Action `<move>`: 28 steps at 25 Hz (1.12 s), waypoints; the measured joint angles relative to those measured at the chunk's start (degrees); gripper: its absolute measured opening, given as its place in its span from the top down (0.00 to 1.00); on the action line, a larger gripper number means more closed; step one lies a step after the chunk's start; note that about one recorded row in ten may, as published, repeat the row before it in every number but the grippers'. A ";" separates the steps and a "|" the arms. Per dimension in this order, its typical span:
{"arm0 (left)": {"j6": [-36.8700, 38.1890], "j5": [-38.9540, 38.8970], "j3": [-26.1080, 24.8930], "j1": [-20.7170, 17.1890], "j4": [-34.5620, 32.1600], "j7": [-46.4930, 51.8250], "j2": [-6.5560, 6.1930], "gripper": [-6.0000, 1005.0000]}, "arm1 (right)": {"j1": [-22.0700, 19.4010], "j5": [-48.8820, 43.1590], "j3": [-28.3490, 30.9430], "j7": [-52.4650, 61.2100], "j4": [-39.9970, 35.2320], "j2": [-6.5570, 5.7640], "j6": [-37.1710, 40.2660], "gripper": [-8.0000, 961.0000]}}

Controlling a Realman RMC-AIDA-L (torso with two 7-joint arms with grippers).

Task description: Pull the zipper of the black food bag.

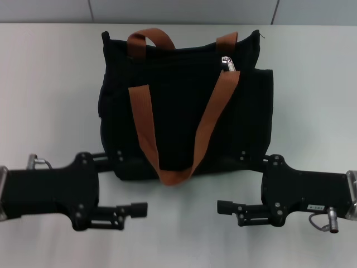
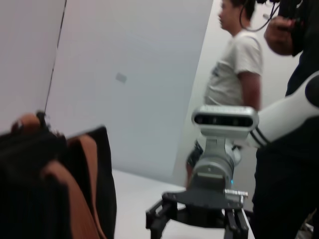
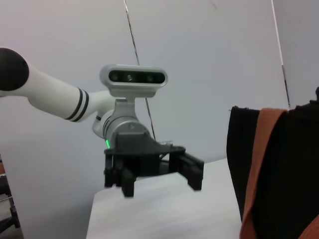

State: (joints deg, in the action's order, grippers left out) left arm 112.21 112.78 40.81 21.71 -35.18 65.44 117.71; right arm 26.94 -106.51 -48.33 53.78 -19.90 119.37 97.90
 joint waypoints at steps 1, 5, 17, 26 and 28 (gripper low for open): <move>-0.50 0.69 0.04 -0.24 0.34 -0.94 0.35 0.22 | 0.08 0.00 -0.03 -0.62 0.65 0.02 -0.36 0.14; -3.07 1.72 0.20 -0.52 4.90 -5.09 0.48 0.22 | 0.44 0.01 -0.05 -2.39 2.80 0.08 -1.30 0.14; -5.61 4.55 0.29 -0.04 6.28 -6.12 0.77 0.22 | 0.48 -0.09 -0.10 -3.25 4.35 0.18 -3.42 0.14; -5.61 4.64 0.32 0.00 6.91 -6.11 0.77 0.22 | 0.48 -0.14 -0.10 -3.57 4.60 0.15 -3.54 0.14; -5.61 4.64 0.32 -0.04 6.91 -6.11 0.76 0.22 | 0.47 -0.14 -0.10 -3.59 4.61 0.15 -3.54 0.14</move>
State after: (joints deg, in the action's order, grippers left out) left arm 106.59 117.42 41.14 21.67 -28.27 59.33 118.47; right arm 27.42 -106.65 -48.43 50.19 -15.29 119.53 94.36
